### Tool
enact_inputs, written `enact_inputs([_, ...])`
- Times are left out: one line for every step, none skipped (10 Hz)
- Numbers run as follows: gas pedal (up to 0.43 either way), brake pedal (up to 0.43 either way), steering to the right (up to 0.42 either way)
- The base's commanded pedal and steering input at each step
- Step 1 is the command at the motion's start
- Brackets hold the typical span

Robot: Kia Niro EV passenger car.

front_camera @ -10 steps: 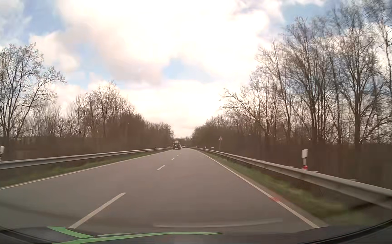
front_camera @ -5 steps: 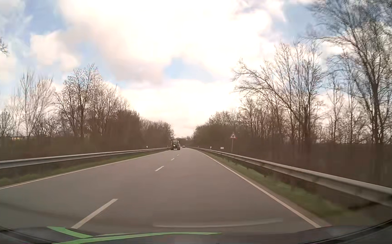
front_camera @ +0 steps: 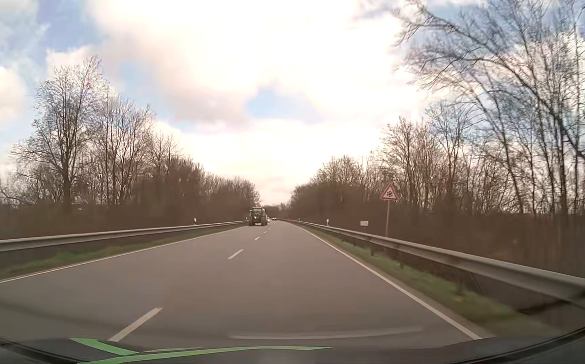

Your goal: Follow the waypoints while adhering to traffic rules and regulations

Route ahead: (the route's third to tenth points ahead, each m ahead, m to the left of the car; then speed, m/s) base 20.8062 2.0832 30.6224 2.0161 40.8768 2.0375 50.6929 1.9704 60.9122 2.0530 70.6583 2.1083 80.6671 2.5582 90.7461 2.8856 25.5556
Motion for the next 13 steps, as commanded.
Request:
enact_inputs([0.220,0.000,-0.002])
enact_inputs([0.220,0.000,-0.002])
enact_inputs([0.220,0.000,-0.002])
enact_inputs([0.220,0.000,-0.002])
enact_inputs([0.220,0.000,-0.002])
enact_inputs([0.220,0.000,-0.002])
enact_inputs([0.220,0.000,-0.002])
enact_inputs([0.220,0.000,-0.002])
enact_inputs([0.220,0.000,-0.002])
enact_inputs([0.220,0.000,-0.002])
enact_inputs([0.220,0.000,-0.002])
enact_inputs([0.220,0.000,-0.002])
enact_inputs([0.220,0.000,-0.002])
